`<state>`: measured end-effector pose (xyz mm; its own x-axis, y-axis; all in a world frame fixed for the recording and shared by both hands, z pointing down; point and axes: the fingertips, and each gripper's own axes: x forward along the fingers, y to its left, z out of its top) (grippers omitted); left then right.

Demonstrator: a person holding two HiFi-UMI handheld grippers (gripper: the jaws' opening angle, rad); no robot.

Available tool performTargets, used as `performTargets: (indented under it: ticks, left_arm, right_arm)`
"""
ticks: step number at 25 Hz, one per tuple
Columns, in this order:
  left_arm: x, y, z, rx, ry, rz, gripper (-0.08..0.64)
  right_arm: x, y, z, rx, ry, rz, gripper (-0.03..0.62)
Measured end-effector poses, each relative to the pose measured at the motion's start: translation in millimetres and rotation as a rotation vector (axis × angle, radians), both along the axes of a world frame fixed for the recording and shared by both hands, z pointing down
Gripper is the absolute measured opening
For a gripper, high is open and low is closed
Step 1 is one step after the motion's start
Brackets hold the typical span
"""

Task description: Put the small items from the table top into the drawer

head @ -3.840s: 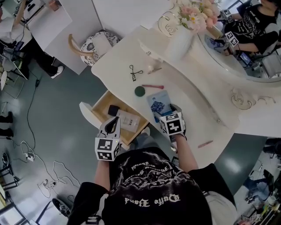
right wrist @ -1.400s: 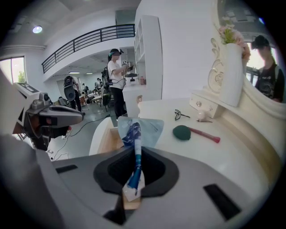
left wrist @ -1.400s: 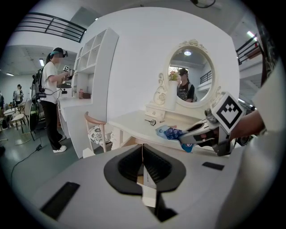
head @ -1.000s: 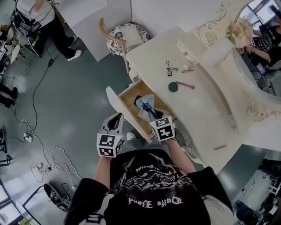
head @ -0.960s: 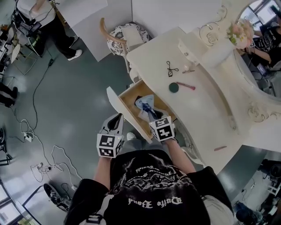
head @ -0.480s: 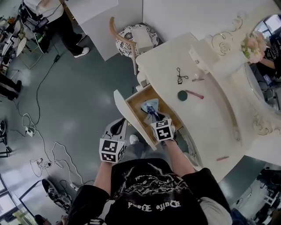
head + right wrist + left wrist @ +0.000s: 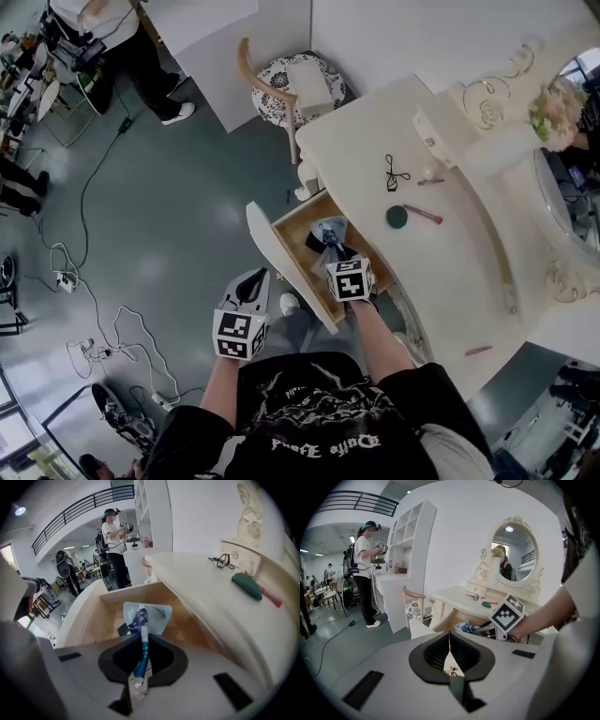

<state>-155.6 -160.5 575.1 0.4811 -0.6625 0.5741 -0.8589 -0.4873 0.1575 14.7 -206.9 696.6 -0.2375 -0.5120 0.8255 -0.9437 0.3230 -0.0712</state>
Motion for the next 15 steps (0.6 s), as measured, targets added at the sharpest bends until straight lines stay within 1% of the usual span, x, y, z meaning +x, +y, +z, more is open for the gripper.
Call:
performTargets:
  ticks: [3,8,12,15]
  left_arm:
    - [2,-4,1,-0.002,0.0,0.004,0.017]
    - [3,-9,1,0.002,-0.002,0.005,0.017]
    - [2,-10,4,-0.007,-0.006,-0.002,0.017]
    - [0,-7,8,-0.022,-0.014,-0.008,0.017]
  right_arm:
    - [3,-8,6,0.002,0.015,0.01,0.034]
    - [11,-20,16,-0.007,0.025,0.057,0.034]
    - [16,-30,19,0.0,0.05,0.068,0.034]
    - [13,-34,24,-0.002,0.027,0.059,0.037]
